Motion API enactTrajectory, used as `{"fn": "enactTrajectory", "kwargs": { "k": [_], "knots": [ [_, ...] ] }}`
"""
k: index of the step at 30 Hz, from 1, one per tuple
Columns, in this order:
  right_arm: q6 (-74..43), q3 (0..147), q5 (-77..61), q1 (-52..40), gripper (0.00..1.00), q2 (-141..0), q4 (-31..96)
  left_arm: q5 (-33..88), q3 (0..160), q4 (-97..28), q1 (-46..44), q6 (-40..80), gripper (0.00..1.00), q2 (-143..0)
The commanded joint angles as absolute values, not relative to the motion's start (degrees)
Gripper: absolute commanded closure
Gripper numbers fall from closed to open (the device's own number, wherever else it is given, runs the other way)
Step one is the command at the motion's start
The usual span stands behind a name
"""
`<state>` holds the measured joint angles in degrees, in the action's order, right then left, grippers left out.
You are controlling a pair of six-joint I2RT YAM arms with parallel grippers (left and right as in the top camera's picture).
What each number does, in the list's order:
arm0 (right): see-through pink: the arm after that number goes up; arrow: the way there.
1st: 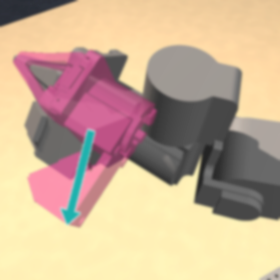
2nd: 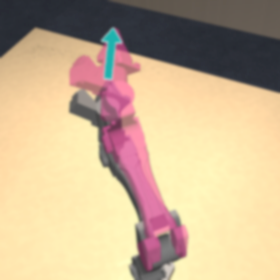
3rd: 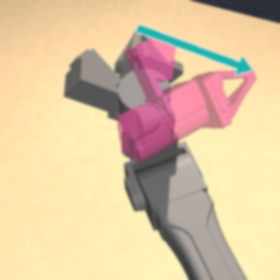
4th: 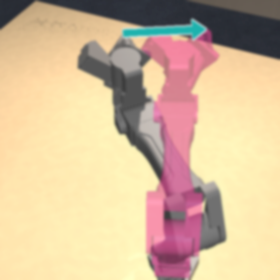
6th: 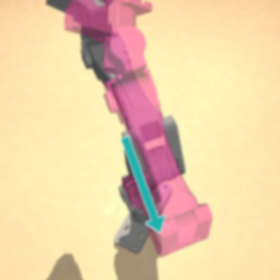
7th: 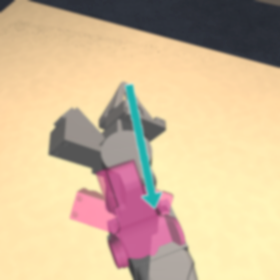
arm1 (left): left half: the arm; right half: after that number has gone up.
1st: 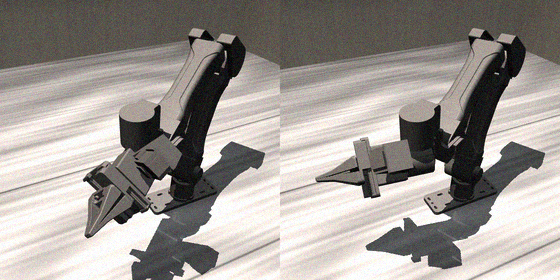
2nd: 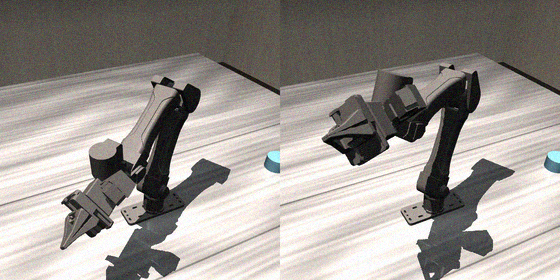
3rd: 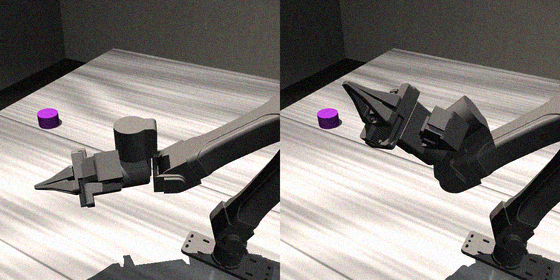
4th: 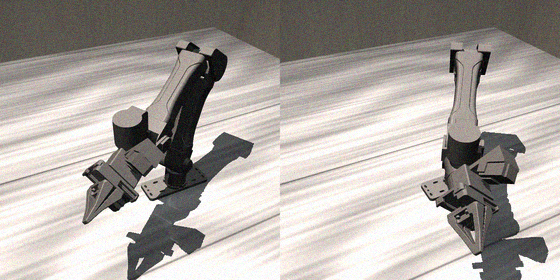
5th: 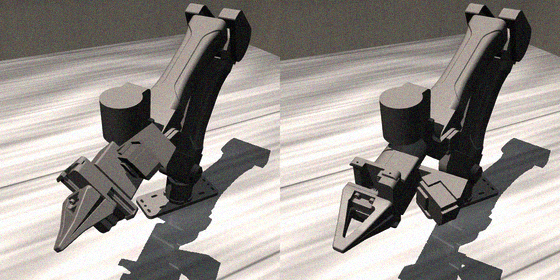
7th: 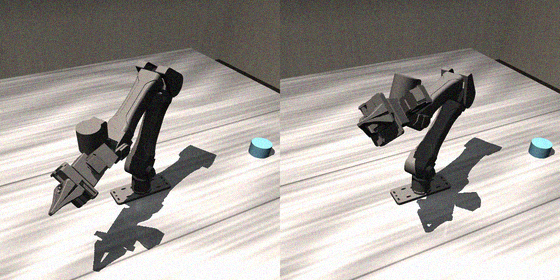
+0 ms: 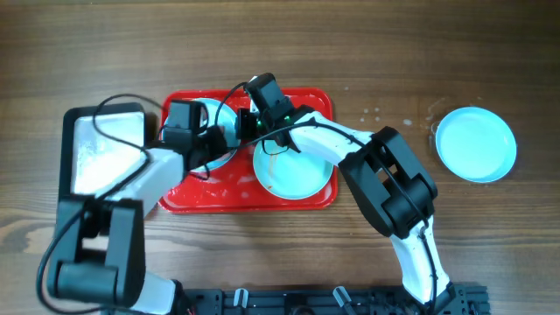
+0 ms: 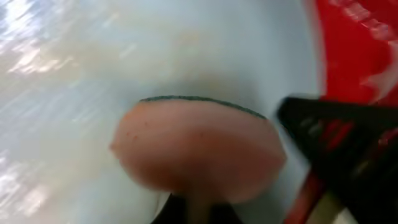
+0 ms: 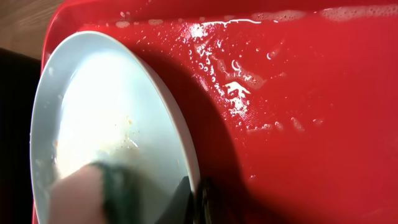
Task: Clean dirty plates on tray and stack at the side
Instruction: 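Keep scrubbing the plate center with the left gripper's sponge, then pull the sponge away and lift the plate with the right gripper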
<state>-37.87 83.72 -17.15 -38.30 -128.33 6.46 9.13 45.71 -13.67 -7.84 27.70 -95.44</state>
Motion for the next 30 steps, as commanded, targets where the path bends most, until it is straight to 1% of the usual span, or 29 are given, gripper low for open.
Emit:
{"fn": "enactTrajectory", "kwargs": {
  "k": [1,4,5,8,10,12,14,16,19,21,23,25,29,30],
  "knots": [
    [-37.71,84.29,-19.03,-38.26,0.96,-130.21,6.74,0.32,47.75,-24.62,-3.64,30.70,0.96,-89.78],
    [-37.80,84.29,-19.46,-38.11,0.96,-130.21,6.68,-7.57,47.77,-30.30,-2.07,30.68,0.96,-88.95],
    [-38.15,84.29,-19.44,-38.04,0.96,-130.21,6.70,-10.02,47.64,-30.50,-2.07,30.70,0.96,-89.62],
    [-38.11,84.29,-19.66,-38.04,0.95,-130.21,6.70,-14.20,47.51,-28.58,-2.07,30.72,0.96,-92.55],
    [-38.09,84.29,-19.64,-38.00,0.96,-130.21,6.70,-15.73,47.59,-24.95,-2.07,30.72,0.96,-93.93],
    [-37.82,84.29,-19.62,-37.93,0.96,-130.19,6.74,-15.49,49.80,-26.44,-2.07,30.76,0.96,-92.68],
    [-37.69,84.29,-19.62,-37.65,0.96,-130.19,6.72,-15.14,53.28,-30.74,-2.07,30.79,0.96,-90.98],
    [-37.65,84.29,-20.12,-37.19,0.96,-130.17,6.76,-14.00,59.11,-39.27,-1.93,30.76,0.96,-88.18],
    [-37.10,84.31,-23.31,-36.01,0.96,-129.01,6.68,-8.45,66.13,-49.08,-1.28,30.70,0.96,-84.51],
    [-34.13,84.44,-24.91,-35.05,0.96,-126.65,7.01,-5.10,68.20,-51.57,-0.60,30.70,0.96,-81.87],
    [-31.55,84.44,-22.17,-34.24,0.96,-122.58,9.32,-2.44,68.23,-51.57,0.19,30.65,0.96,-79.42],
    [-29.04,84.44,-16.51,-34.20,0.96,-117.86,13.13,-0.91,68.23,-51.57,0.84,30.46,0.96,-78.63],
    [-25.45,84.44,-2.94,-34.46,0.96,-109.32,20.86,-0.89,68.20,-51.55,1.91,30.46,0.96,-78.87],
    [-24.62,84.44,2.31,-34.74,0.96,-106.98,22.85,-0.89,68.20,-51.51,2.15,30.46,0.96,-78.87]
  ]
}}
